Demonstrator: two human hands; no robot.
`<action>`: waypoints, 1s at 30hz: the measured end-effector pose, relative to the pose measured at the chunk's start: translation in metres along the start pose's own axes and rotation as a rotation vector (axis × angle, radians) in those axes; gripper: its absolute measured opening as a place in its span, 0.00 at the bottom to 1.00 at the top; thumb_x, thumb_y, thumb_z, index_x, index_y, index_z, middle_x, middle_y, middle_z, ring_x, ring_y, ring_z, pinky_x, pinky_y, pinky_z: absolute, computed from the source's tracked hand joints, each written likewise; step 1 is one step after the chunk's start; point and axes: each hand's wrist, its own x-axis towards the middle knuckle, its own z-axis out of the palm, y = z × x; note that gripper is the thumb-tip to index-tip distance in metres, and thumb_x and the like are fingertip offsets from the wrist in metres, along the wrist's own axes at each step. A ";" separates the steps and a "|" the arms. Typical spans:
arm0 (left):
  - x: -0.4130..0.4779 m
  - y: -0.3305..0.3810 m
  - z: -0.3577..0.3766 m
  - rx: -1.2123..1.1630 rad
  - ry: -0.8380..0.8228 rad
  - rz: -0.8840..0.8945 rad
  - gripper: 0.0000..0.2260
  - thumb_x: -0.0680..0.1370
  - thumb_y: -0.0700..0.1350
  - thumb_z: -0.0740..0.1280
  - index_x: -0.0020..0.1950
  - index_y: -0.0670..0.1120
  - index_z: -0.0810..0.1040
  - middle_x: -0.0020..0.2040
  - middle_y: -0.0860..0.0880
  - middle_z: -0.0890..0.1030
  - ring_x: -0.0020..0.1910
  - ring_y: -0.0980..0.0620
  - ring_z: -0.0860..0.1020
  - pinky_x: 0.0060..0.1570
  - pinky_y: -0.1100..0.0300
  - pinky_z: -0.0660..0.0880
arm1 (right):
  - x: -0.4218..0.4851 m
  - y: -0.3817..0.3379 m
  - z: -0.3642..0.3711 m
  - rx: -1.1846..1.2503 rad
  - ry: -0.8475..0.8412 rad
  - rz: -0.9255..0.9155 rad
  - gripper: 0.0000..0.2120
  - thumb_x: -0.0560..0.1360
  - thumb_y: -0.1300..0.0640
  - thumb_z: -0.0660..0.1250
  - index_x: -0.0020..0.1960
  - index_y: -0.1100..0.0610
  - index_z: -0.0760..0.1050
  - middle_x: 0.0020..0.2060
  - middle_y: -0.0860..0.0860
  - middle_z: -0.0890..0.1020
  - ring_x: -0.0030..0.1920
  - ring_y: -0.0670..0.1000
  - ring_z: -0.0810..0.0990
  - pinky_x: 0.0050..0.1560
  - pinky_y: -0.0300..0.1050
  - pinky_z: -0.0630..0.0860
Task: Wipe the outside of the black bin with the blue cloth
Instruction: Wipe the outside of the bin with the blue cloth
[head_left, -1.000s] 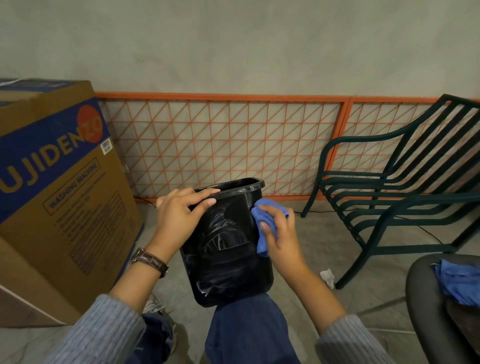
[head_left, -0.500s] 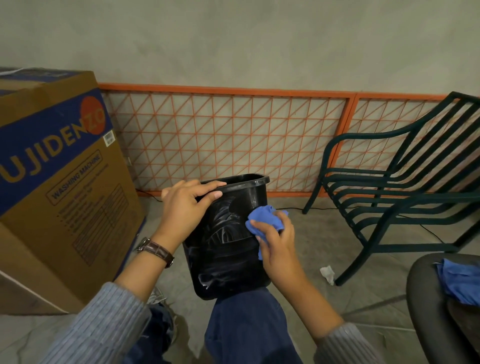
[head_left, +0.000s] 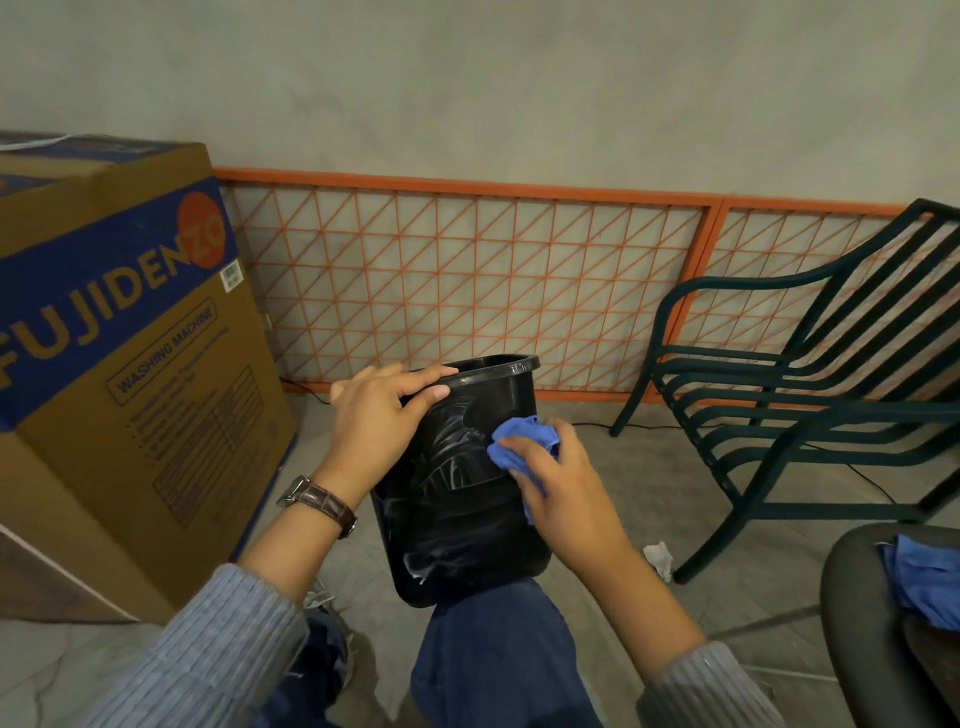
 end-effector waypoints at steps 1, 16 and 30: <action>0.000 0.001 0.000 0.008 -0.003 0.000 0.10 0.76 0.55 0.63 0.56 0.64 0.77 0.39 0.55 0.78 0.46 0.55 0.71 0.47 0.57 0.56 | 0.003 -0.001 -0.001 0.006 0.000 0.042 0.15 0.76 0.60 0.65 0.62 0.52 0.72 0.57 0.56 0.70 0.52 0.56 0.74 0.49 0.47 0.75; 0.002 0.017 0.003 0.079 -0.032 0.033 0.11 0.77 0.55 0.62 0.58 0.63 0.76 0.38 0.54 0.76 0.45 0.56 0.68 0.46 0.57 0.55 | 0.015 -0.029 0.008 -0.119 0.160 0.159 0.17 0.72 0.64 0.70 0.59 0.55 0.77 0.54 0.62 0.74 0.48 0.61 0.76 0.38 0.53 0.78; 0.005 0.007 0.001 0.043 -0.046 0.026 0.11 0.76 0.55 0.63 0.58 0.63 0.76 0.38 0.54 0.76 0.45 0.53 0.71 0.47 0.56 0.57 | -0.007 -0.027 0.016 -0.147 0.023 0.010 0.19 0.69 0.65 0.71 0.58 0.51 0.76 0.57 0.60 0.74 0.50 0.58 0.76 0.37 0.46 0.77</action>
